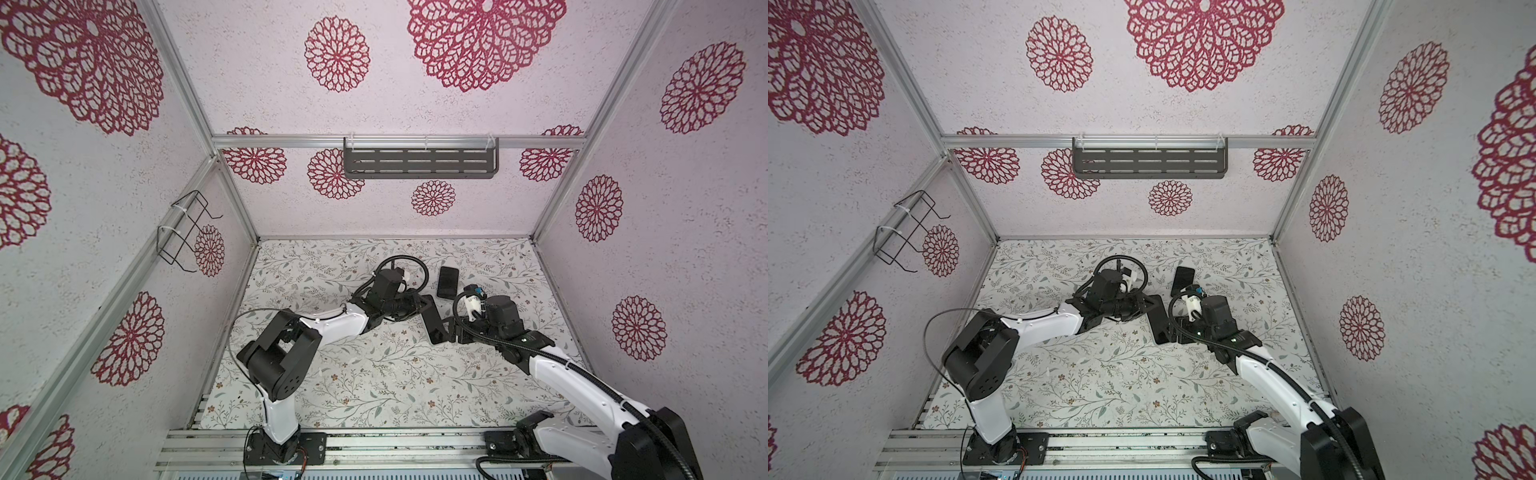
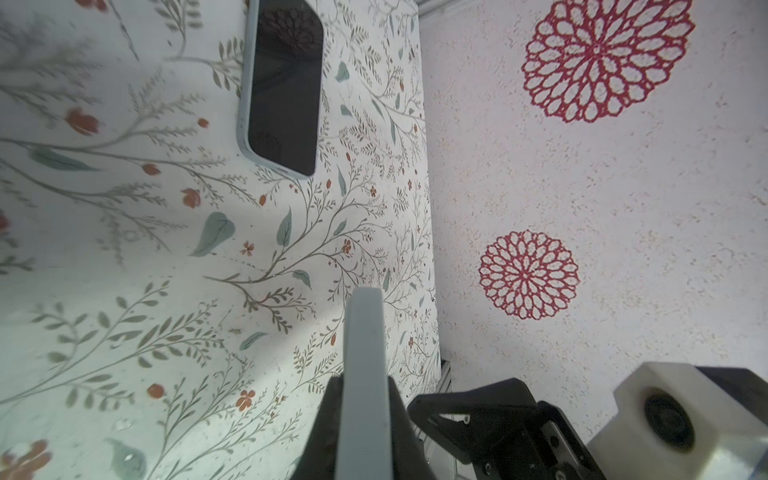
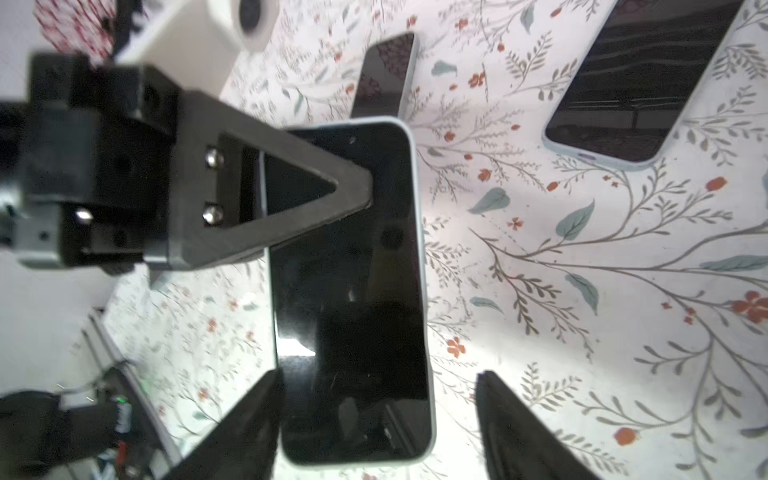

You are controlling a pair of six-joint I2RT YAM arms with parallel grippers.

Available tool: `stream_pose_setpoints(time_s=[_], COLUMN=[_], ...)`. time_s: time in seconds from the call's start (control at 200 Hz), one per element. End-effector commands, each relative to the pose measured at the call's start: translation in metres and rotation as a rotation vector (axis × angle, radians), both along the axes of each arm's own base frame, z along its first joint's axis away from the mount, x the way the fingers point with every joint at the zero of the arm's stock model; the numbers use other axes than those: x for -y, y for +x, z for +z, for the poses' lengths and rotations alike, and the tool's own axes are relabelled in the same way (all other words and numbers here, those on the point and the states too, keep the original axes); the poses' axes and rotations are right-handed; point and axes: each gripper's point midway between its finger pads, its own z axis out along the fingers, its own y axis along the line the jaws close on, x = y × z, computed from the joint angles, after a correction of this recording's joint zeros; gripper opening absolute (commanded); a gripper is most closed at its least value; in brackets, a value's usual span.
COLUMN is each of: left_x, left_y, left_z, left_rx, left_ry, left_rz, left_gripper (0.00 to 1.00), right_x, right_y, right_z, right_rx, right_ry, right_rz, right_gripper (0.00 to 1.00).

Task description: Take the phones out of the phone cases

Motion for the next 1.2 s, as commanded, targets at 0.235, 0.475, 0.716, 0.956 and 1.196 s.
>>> stream_pose_setpoints(time_s=[0.235,0.475,0.716,0.956,1.196], left_x=[-0.095,-0.133,-0.126,-0.113,-0.103], left_y=[0.051,0.033,0.019,0.019,0.015], left_z=[0.209,0.290,0.305,0.294,0.290], left_rx=[0.495,0.648,0.599,0.519,0.499], left_ry=[-0.139,-0.487,-0.680,-0.778,-0.780], left_rz=[0.417,0.641,0.681,0.659,0.636], left_gripper=[0.00,0.00,0.00,0.00,0.00], right_x=[0.016,0.017,0.002,-0.018,-0.028], right_y=[0.003,-0.008,-0.007,-0.005,0.002], right_z=[0.142,0.190,0.223,0.235,0.250], right_rx=[0.283,0.344,0.405,0.411,0.432], right_ry=[0.524,0.844,0.961,1.055,1.078], right_rz=[-0.211,-0.179,-0.108,-0.035,-0.008], right_gripper=[0.95,0.93,0.90,0.85,0.81])
